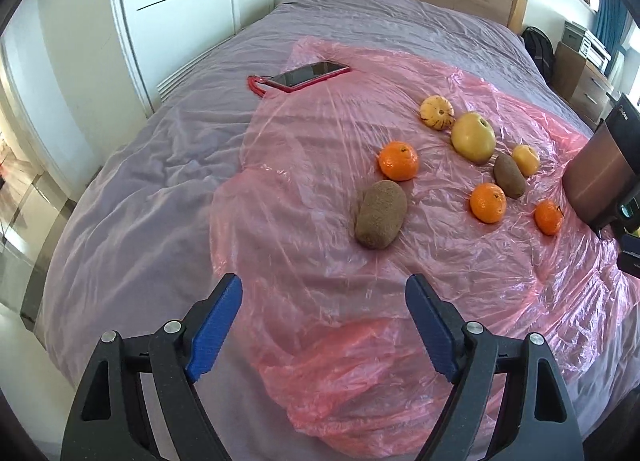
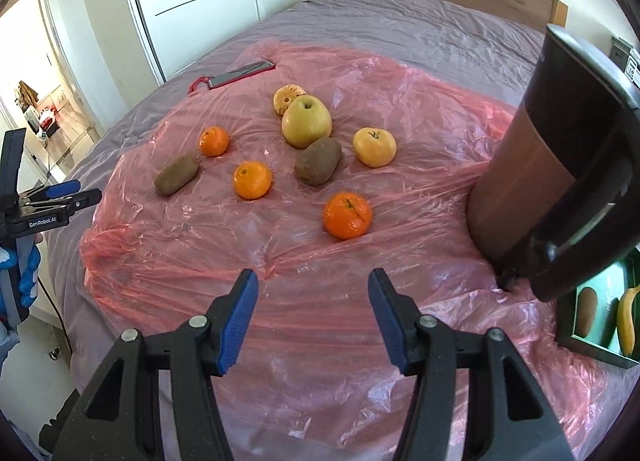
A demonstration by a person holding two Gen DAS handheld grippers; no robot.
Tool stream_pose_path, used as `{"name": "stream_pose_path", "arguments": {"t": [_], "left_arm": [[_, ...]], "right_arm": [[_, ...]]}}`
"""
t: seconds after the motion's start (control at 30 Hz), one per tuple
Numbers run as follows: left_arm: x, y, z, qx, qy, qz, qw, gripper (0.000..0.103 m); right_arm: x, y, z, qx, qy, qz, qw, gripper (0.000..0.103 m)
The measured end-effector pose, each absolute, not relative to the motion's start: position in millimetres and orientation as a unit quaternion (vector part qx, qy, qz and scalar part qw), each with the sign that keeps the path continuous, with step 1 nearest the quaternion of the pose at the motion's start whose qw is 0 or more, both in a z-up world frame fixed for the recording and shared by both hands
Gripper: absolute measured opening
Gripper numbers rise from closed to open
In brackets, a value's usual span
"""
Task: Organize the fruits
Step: 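Withdraw both tools from the tray back toward the fruit, then grasp the second kiwi with the left tool while the right tool grasps a mandarin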
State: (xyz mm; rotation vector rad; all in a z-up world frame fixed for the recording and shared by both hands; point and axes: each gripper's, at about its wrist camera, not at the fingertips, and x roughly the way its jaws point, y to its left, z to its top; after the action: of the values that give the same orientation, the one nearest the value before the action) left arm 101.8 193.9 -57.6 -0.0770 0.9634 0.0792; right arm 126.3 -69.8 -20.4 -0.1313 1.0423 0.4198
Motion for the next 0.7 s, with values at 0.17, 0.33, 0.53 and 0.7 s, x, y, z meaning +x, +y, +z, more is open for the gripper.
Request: {"name": "stream_pose_path", "arguments": {"t": [0.17,0.33,0.53,0.7], "left_arm": [[146,176,-75,-0.006,0.489,-0.001,0.873,0.08],[182,164,-95,0.004,0.509,-0.014,0.86,0.079],[202,159,-111,0.015,0.519,-0.02,0.855,0.079],[212,155,-122,0.025,0.527,-0.028,0.849,0.077]], "right_arm": [[159,-60,-44,-0.061,0.505,0.192,0.839,0.065],[190,-57,-65,-0.062,0.514,0.176,0.837,0.065],[218,-53,-89,-0.06,0.525,0.174,0.831,0.065],[225,-50,-106,-0.061,0.536,0.175,0.823,0.065]]}}
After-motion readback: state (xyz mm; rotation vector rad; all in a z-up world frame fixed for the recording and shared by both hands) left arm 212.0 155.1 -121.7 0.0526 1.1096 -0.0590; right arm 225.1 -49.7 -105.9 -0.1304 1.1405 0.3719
